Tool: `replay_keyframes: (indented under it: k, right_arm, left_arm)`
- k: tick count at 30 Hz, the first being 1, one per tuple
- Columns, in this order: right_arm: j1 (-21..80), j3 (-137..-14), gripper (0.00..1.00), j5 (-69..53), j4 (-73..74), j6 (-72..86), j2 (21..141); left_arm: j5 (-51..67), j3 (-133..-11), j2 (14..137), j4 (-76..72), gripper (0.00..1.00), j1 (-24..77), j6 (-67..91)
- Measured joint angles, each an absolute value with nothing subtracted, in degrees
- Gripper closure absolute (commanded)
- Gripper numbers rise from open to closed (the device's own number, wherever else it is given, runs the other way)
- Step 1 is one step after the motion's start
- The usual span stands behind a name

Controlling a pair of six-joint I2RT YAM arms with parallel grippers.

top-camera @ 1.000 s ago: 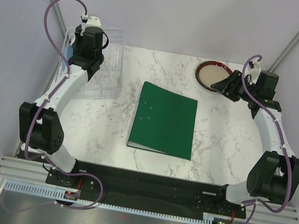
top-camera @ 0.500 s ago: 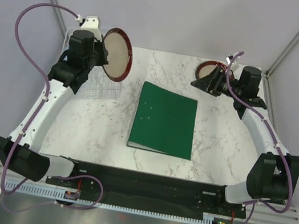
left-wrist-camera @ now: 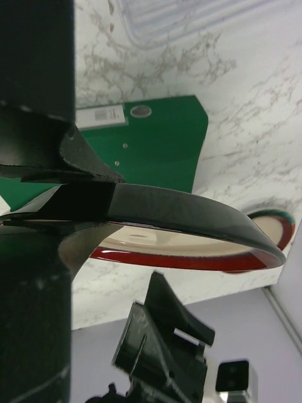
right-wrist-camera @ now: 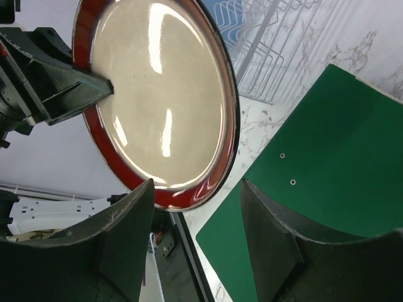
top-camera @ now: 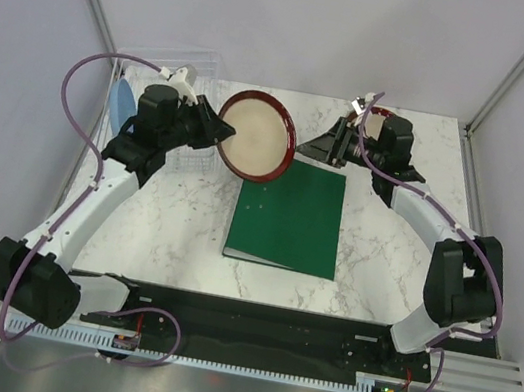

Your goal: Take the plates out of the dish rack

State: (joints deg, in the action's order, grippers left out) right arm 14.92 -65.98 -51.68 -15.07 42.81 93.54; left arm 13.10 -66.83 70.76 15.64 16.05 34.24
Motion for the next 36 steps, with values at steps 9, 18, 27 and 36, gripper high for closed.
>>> replay_keyframes:
  k: [9,18,27,36]
  right_arm:
    - [16.3,-65.9,0.40,-52.4,-21.0,45.8,97.3]
    - [16.6,-63.5,1.00,-55.5,-34.6,55.4,99.7]
    - [15.9,-63.2,1.00,-55.6,-32.1,56.3,98.9]
    - [8.6,-68.6,1.00,-44.6,-10.4,41.5,94.5]
  left_arm:
    - [18.4,-63.2,70.1,5.8,0.98,17.8,40.0]
    - [20.4,-57.7,70.0,-1.0,0.98,17.6,44.3]
    - [21.3,-57.1,70.1,-2.0,0.45,17.4,44.2]
    - [13.5,-60.0,68.9,3.8,0.26,18.4,37.6]
